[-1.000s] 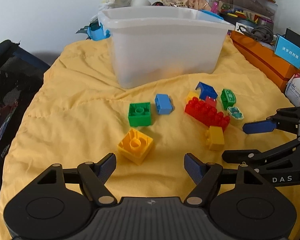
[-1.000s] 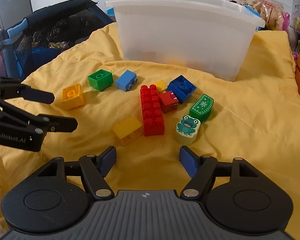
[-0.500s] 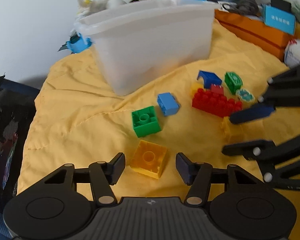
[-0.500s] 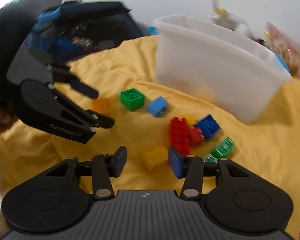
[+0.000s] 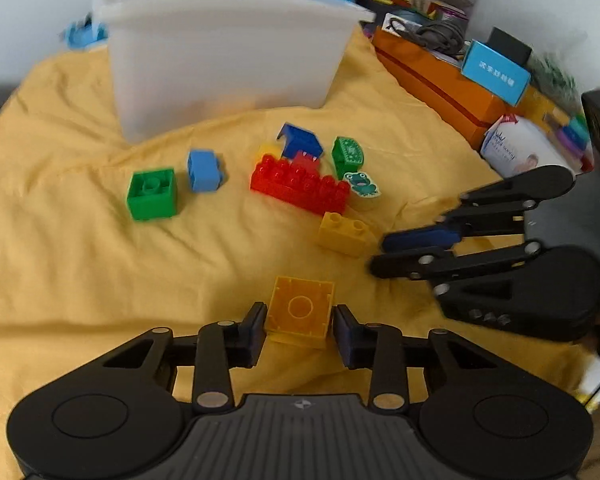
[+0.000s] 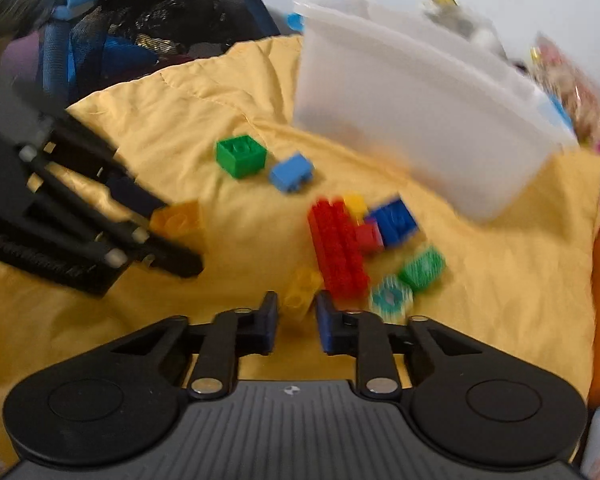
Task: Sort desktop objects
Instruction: 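Grasp a yellow brick with the left tool while the right tool grasps a small yellow brick, then carry both yellow bricks over the clear bin and open both tools, then grasp the tall red brick with the left tool while the right tool grasps a green printed block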
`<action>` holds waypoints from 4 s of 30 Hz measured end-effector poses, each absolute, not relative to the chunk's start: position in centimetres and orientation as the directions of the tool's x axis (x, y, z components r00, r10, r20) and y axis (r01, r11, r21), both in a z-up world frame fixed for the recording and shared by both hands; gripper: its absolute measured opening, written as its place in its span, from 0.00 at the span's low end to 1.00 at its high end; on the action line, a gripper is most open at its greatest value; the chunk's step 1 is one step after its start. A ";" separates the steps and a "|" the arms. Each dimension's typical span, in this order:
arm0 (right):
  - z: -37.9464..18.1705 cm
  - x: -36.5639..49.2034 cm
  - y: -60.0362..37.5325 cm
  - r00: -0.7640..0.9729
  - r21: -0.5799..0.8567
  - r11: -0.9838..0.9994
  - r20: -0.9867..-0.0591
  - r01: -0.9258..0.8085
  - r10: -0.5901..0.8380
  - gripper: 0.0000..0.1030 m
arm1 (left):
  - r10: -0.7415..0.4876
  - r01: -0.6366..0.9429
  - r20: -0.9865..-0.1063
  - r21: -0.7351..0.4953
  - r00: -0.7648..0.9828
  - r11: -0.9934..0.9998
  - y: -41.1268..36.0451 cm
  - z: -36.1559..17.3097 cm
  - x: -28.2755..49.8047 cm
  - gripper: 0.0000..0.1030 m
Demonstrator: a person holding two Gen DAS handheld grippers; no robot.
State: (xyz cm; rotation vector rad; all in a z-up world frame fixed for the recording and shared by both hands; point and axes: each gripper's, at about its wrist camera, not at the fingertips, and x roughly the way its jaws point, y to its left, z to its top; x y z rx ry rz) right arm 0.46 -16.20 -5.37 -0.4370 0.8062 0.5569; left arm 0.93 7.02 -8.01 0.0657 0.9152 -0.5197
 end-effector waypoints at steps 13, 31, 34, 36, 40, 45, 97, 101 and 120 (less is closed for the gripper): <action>-4.5 -0.4 -18.0 0.569 -0.062 0.770 -0.712 -0.635 0.412 0.27 | -0.274 0.201 -0.735 -0.190 0.620 0.961 11.6 -6.8 1.2 0.60; -4.9 0.3 -18.3 0.564 -0.039 0.777 -0.710 -0.629 0.421 0.28 | -0.024 0.189 -0.742 0.138 0.669 0.972 12.9 -6.7 0.9 0.61; -5.1 0.3 -18.2 0.562 -0.042 0.775 -0.714 -0.630 0.418 0.29 | -0.020 0.156 -0.724 0.122 0.690 0.980 13.5 -6.0 0.2 0.60; -5.0 0.3 -18.1 0.564 -0.045 0.777 -0.714 -0.628 0.415 0.30 | -0.069 0.170 -0.699 0.076 0.711 0.983 13.3 -4.9 -0.5 0.60; -4.9 0.4 -18.2 0.570 -0.044 0.782 -0.710 -0.622 0.413 0.33 | -0.160 0.202 -0.704 -0.023 0.692 0.979 11.6 -4.8 -0.9 0.60; -5.3 1.2 -17.8 0.563 -0.037 0.786 -0.718 -0.617 0.408 0.33 | -0.166 0.245 -0.739 -0.001 0.652 0.969 9.6 -6.8 -0.1 0.60; 4.8 7.6 -18.7 0.804 -0.133 0.866 -0.460 -0.483 0.378 0.55 | -0.284 0.309 -0.594 -0.063 0.752 0.949 7.7 0.4 4.1 0.75; 1.1 6.0 -19.6 0.743 -0.116 0.856 -0.563 -0.504 0.361 0.55 | -0.316 0.320 -0.675 -0.123 0.667 0.939 6.8 -3.3 2.8 0.75; -5.9 2.2 -22.9 0.619 -0.047 0.887 -0.733 -0.459 0.281 0.53 | -0.380 0.190 -0.758 -0.331 0.530 0.924 1.7 -6.9 9.0 0.72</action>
